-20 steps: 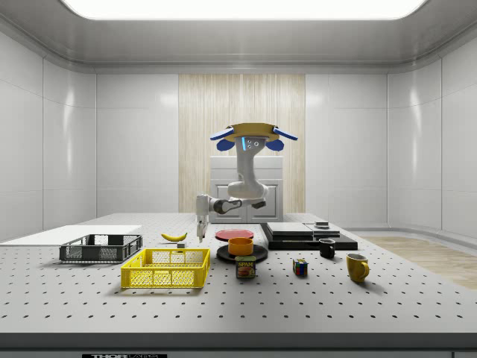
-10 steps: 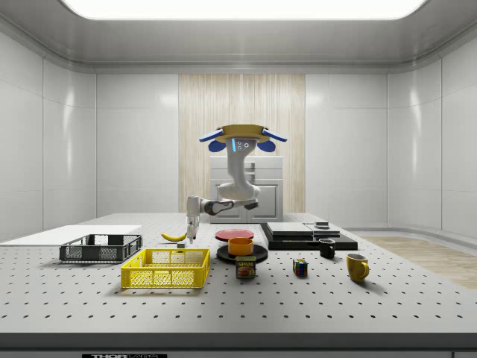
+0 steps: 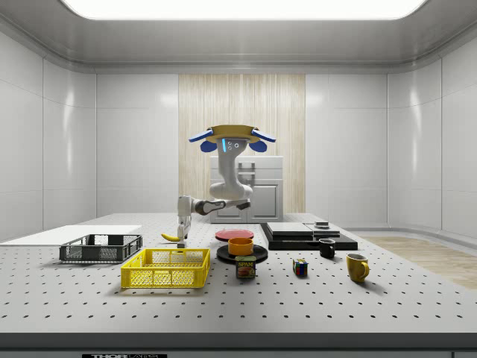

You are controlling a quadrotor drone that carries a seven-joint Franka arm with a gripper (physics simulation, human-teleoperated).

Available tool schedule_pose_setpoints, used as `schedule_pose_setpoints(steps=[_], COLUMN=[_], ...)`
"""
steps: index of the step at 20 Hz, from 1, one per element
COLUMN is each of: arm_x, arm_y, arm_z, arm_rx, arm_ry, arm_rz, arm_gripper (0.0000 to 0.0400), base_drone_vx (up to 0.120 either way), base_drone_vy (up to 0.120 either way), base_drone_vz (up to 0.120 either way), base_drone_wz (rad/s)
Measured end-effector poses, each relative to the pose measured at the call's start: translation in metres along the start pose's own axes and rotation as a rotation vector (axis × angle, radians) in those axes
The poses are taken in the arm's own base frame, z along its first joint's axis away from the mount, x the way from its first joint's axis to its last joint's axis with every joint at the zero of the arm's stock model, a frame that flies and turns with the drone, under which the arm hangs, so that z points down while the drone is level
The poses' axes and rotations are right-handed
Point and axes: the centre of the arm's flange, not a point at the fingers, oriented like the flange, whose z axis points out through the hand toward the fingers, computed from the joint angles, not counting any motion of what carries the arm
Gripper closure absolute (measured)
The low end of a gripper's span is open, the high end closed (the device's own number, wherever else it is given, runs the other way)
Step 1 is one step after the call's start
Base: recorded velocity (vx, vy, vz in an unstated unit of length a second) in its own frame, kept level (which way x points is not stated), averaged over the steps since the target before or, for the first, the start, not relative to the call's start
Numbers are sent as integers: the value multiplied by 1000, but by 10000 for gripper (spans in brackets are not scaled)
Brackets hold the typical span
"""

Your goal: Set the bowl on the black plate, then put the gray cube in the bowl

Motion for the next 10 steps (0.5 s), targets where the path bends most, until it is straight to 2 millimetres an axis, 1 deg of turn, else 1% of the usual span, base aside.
schedule_pose_setpoints(steps=[3,6,10], arm_x=[0,0,0], arm_y=[0,0,0], arm_z=[0,3,16], arm_rx=[0,0,0], arm_ry=[0,0,0], arm_rz=[0,0,0], arm_gripper=[0,0,0], base_drone_vx=[120,0,0], base_drone_vy=[0,0,0], base_drone_vz=[0,0,0], base_drone_wz=[0,0,0])
